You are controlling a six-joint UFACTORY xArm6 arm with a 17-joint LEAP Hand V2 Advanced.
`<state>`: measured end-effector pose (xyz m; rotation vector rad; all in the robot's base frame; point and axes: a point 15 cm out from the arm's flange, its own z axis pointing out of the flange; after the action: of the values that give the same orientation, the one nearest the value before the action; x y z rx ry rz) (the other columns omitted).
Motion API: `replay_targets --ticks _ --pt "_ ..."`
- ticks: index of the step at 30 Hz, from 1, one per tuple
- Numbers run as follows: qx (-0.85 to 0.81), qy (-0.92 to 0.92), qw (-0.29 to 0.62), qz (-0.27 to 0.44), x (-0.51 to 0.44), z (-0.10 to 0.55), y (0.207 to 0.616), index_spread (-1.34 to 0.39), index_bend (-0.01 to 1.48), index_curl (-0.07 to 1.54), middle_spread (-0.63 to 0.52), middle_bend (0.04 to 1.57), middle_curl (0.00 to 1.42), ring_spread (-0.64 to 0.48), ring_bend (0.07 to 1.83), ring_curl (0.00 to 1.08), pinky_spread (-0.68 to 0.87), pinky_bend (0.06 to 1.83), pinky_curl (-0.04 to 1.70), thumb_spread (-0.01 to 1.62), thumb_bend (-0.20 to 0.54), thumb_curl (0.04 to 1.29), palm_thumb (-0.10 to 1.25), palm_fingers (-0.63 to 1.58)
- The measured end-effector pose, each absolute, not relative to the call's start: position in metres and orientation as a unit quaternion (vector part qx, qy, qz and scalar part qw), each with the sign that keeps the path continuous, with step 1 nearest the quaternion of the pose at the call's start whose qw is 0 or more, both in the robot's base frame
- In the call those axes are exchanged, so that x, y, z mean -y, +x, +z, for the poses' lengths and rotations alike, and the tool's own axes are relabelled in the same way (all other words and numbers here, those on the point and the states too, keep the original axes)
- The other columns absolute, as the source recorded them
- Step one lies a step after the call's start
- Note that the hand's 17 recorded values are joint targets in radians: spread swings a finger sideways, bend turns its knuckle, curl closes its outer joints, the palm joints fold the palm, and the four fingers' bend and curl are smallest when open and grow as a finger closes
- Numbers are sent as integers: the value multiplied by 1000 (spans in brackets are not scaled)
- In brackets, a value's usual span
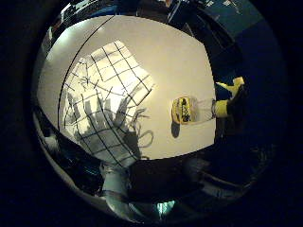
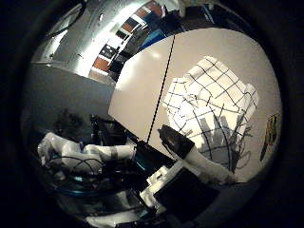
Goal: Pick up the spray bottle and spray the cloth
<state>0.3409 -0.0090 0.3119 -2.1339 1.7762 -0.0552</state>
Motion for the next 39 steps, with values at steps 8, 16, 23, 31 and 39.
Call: replay_targets --ticks 8,16,23,31,39 --pt "-677 -691 255 20 -1 331 350 -281 168 325 44 219 340 183 237 249 338 195 282 1025 -17 324 632 305" --pt "-720 -611 330 -24 48 402 357 -257 174 321 44 227 348 184 242 250 330 193 277 1026 -25 332 654 317" --pt "-756 -534 375 -48 102 435 344 -248 169 320 44 223 349 179 251 251 330 199 277 1023 -22 343 673 333" --pt "-775 -457 429 -77 157 456 321 -231 166 308 55 233 358 170 278 254 338 206 285 1021 -21 360 713 343" --pt "-787 -384 473 -95 200 460 300 -193 156 296 75 244 365 185 305 259 336 222 294 1021 -23 371 717 309"
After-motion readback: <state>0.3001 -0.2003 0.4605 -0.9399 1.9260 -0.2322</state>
